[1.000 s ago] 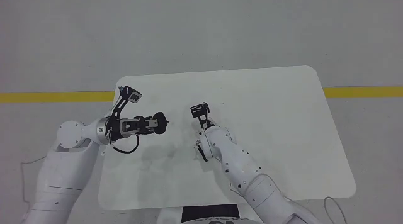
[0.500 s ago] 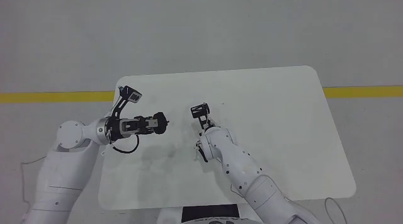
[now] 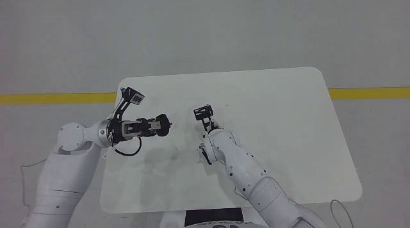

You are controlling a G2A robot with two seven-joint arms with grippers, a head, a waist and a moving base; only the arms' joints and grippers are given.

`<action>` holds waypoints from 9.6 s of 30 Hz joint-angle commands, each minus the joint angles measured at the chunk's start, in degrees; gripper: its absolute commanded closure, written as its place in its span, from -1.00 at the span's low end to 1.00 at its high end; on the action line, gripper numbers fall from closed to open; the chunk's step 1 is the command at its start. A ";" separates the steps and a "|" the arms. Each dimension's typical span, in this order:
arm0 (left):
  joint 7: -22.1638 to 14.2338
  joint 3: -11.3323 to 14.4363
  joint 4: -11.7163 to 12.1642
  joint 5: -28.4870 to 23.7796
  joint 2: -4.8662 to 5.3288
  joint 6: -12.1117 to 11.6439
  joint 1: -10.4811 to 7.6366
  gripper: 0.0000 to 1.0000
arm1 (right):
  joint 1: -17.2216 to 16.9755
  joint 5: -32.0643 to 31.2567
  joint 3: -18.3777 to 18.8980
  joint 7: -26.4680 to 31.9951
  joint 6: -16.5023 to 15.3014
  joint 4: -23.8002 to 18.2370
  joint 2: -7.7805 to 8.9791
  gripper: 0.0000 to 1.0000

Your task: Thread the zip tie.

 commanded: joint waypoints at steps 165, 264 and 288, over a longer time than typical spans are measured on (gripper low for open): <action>0.00 0.00 0.00 0.00 0.00 0.00 0.00 1.00 | -31.54 30.77 11.65 -61.17 -30.00 -38.60 6.77 1.00; 11.35 6.77 3.67 2.67 -0.73 0.00 -2.23 1.00 | -19.66 3.06 -9.22 -99.71 -11.46 -20.49 10.18 1.00; 11.35 6.77 3.67 2.67 -0.73 0.00 -2.23 1.00 | -19.37 2.77 -9.18 -98.85 -11.26 -20.69 10.18 1.00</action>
